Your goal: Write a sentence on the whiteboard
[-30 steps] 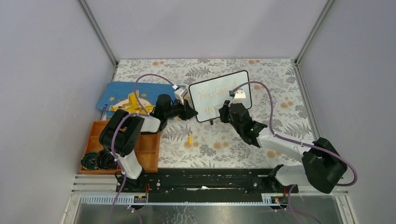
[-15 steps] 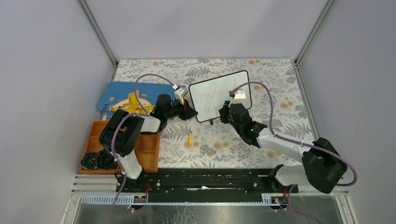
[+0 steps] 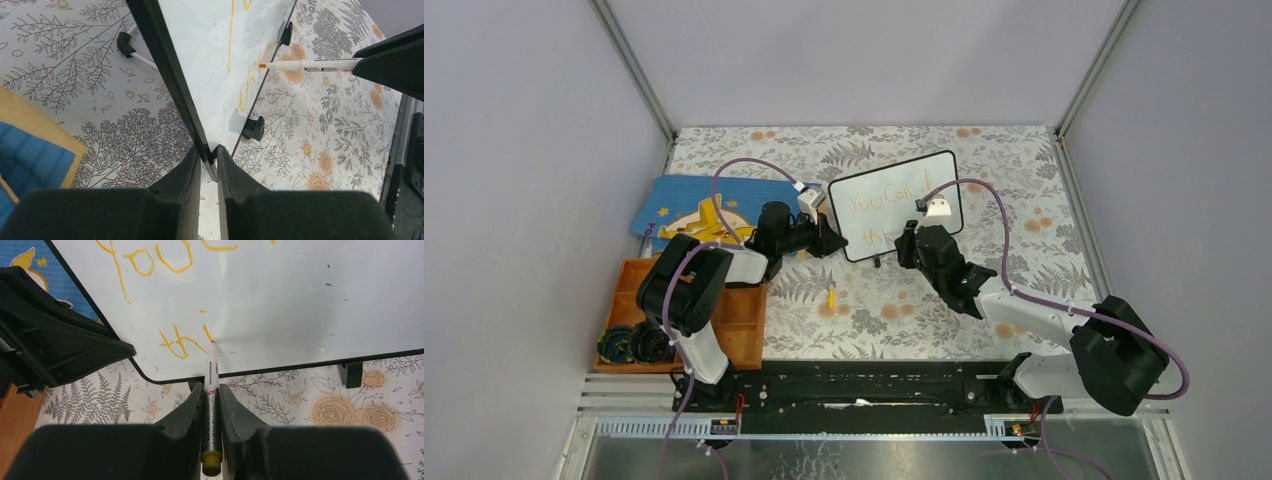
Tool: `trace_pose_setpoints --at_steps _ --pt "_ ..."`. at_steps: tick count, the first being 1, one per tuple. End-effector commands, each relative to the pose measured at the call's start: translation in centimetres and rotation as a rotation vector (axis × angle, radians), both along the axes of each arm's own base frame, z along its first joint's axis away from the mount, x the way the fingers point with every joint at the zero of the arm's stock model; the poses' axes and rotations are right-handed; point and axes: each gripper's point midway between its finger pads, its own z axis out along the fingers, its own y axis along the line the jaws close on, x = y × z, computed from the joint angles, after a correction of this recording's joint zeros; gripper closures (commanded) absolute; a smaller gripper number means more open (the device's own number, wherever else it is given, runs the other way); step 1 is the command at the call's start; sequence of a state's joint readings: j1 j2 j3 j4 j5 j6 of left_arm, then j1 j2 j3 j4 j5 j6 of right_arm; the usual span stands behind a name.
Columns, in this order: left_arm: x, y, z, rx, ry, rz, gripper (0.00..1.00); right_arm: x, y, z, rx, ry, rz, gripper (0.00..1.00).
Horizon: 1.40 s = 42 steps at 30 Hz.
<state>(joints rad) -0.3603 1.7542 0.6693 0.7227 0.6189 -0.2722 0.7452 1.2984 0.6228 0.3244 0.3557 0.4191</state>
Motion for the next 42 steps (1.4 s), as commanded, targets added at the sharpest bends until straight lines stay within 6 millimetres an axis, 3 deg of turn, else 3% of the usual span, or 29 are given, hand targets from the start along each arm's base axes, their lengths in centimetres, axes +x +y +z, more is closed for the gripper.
trace_pose_setpoints --at_steps 1,4,15,23,42 --pt "-0.1 0.1 -0.9 0.059 -0.013 0.003 0.80 0.1 -0.7 0.1 0.000 -0.007 -0.031 1.00" --pt "-0.1 0.1 -0.9 0.059 -0.011 0.003 0.80 0.1 -0.7 0.6 0.013 -0.014 -0.031 1.00" --pt "0.0 0.1 -0.8 0.060 -0.014 0.004 0.80 0.5 -1.1 5.3 0.096 -0.102 -0.065 1.00" --pt "0.0 0.1 -0.9 0.061 -0.015 0.005 0.80 1.6 -2.1 5.4 0.085 -0.107 -0.118 1.00" --pt "-0.1 0.0 -1.0 0.067 -0.013 0.001 0.80 2.4 -1.7 5.5 0.094 -0.112 -0.119 1.00"
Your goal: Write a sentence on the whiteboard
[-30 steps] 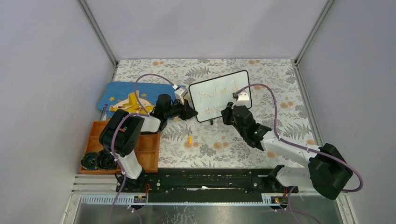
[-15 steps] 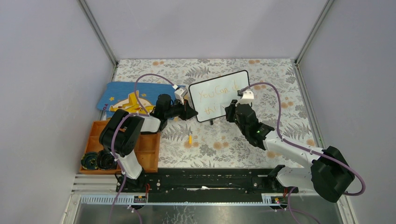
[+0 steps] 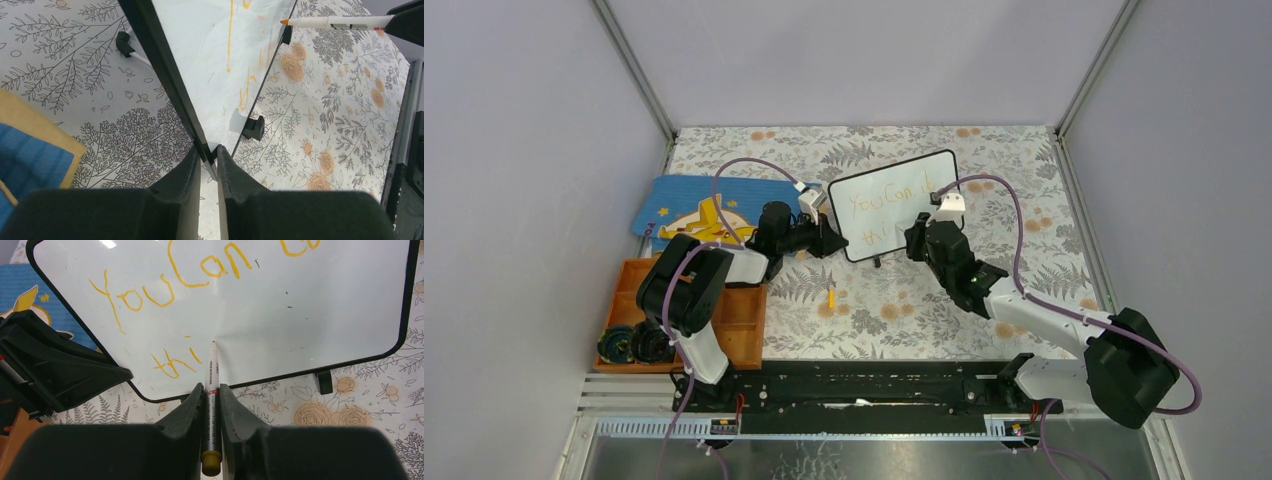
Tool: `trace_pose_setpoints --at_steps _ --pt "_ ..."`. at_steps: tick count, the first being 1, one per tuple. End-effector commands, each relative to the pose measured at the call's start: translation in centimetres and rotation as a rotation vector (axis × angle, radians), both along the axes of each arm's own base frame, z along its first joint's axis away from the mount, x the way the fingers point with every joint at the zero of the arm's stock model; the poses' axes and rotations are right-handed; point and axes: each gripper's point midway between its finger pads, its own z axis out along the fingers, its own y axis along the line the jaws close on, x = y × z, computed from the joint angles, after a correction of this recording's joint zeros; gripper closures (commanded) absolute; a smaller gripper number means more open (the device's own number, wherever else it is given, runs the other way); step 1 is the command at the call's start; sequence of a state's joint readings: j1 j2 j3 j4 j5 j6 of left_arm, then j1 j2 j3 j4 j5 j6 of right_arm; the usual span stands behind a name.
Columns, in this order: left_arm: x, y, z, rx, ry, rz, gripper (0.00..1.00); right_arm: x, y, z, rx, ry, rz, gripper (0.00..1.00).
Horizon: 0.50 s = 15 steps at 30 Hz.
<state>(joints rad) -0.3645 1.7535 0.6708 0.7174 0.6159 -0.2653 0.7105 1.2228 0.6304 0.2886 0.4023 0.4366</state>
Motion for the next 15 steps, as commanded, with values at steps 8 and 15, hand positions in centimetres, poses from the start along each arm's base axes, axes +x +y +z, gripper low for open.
trace_pose_setpoints --at_steps 8,15 --pt "-0.11 0.11 -0.93 0.063 -0.010 0.003 0.80 2.06 0.61 3.12 0.056 -0.069 -0.033 1.00" --pt "-0.09 0.07 -0.89 0.063 -0.012 0.002 0.80 2.20 1.03 2.61 0.051 -0.054 -0.020 1.00"
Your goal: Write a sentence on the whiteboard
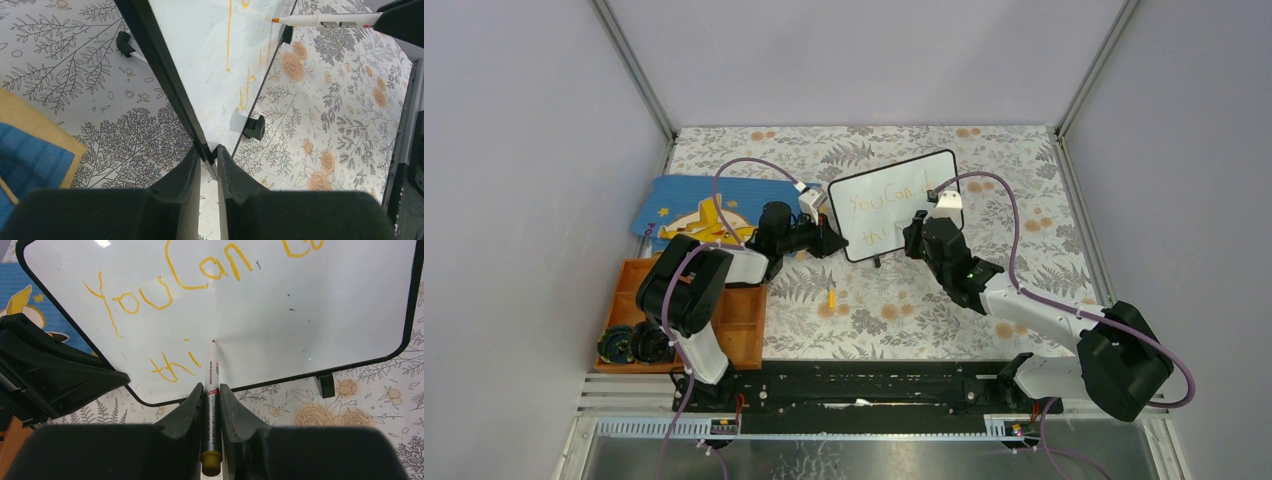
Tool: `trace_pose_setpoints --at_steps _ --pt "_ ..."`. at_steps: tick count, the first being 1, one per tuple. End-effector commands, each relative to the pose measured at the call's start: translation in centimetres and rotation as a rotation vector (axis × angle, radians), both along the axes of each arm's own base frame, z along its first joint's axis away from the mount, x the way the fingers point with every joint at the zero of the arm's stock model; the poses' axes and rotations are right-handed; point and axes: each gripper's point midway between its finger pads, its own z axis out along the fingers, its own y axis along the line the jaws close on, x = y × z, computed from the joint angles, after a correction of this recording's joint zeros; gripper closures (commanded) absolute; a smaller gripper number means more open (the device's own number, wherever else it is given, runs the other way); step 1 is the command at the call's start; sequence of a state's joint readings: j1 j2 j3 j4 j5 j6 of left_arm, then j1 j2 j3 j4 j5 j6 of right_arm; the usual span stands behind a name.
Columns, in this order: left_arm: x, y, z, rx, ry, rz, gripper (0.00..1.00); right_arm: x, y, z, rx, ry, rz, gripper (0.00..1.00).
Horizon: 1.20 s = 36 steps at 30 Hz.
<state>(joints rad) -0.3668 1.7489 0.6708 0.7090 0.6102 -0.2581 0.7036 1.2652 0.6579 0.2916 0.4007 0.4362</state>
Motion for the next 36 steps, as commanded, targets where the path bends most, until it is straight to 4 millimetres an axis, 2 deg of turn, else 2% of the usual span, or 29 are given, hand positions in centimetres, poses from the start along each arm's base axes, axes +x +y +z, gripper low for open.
trace_pose_setpoints --at_steps 1,16,24,36 --pt "-0.1 0.1 -0.9 0.057 -0.007 0.001 0.80 1.5 0.8 2.8 0.058 -0.062 -0.013 1.00" --pt "-0.2 0.0 -1.0 0.063 -0.009 -0.002 0.80 1.0 1.6 1.5 0.058 -0.021 0.033 1.00" --pt "-0.1 0.0 -1.0 0.063 -0.010 0.000 0.80 0.3 1.0 0.2 0.032 0.015 0.030 1.00" --pt "-0.2 0.0 -1.0 0.064 -0.009 0.001 0.79 0.1 -0.2 -0.5 -0.015 0.036 -0.005 1.00"
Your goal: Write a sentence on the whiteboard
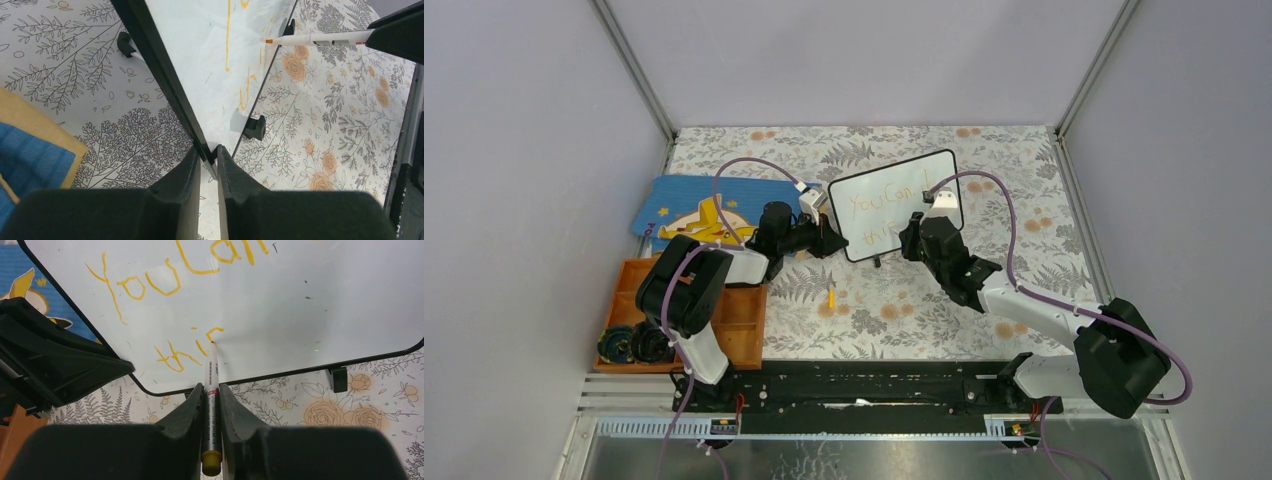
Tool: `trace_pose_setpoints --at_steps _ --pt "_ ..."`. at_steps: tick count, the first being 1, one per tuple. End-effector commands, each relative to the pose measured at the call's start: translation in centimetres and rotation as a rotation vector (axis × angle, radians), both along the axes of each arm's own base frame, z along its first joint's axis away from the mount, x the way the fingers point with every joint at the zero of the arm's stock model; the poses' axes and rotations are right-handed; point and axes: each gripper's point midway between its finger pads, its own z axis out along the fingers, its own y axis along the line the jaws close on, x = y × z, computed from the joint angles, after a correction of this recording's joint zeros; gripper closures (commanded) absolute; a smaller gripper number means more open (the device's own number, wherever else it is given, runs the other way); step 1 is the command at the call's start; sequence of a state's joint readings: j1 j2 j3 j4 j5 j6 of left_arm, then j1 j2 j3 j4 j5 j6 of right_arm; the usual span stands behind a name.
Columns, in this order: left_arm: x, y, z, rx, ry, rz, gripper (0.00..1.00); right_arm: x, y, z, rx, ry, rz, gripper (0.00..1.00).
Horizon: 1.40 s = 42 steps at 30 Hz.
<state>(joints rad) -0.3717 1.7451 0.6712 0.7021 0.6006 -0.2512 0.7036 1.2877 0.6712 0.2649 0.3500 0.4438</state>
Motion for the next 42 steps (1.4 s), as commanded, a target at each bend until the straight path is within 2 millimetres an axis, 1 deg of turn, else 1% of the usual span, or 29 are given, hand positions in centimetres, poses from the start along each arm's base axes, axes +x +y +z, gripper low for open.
trace_pose_setpoints --at_steps 1,6,10,16,19,36,42 --pt "-0.1 0.1 -0.9 0.056 -0.006 -0.001 0.80 0.5 -1.1 0.3 -0.020 -0.008 -0.053 1.00" --pt "-0.1 0.0 -0.9 0.055 -0.007 -0.002 0.80 0.6 -1.8 0.4 -0.039 -0.009 -0.083 1.00" --pt "-0.1 0.0 -1.0 0.056 -0.005 -0.004 0.79 0.7 -2.7 0.3 -0.056 -0.006 -0.126 1.00" --pt "-0.1 0.0 -0.9 0.054 -0.007 -0.003 0.79 0.7 -3.1 0.1 -0.062 0.000 -0.137 1.00" --pt "-0.1 0.0 -0.9 0.055 -0.006 -0.004 0.79 0.6 -3.1 -0.1 -0.063 0.005 -0.133 1.00" --pt "-0.1 0.0 -0.9 0.056 -0.006 -0.003 0.79 0.0 -1.6 -0.9 -0.044 0.037 -0.049 1.00" --pt "-0.1 0.0 -0.9 0.057 -0.006 0.000 0.79 -0.2 -1.2 -0.9 -0.033 0.038 -0.022 1.00"
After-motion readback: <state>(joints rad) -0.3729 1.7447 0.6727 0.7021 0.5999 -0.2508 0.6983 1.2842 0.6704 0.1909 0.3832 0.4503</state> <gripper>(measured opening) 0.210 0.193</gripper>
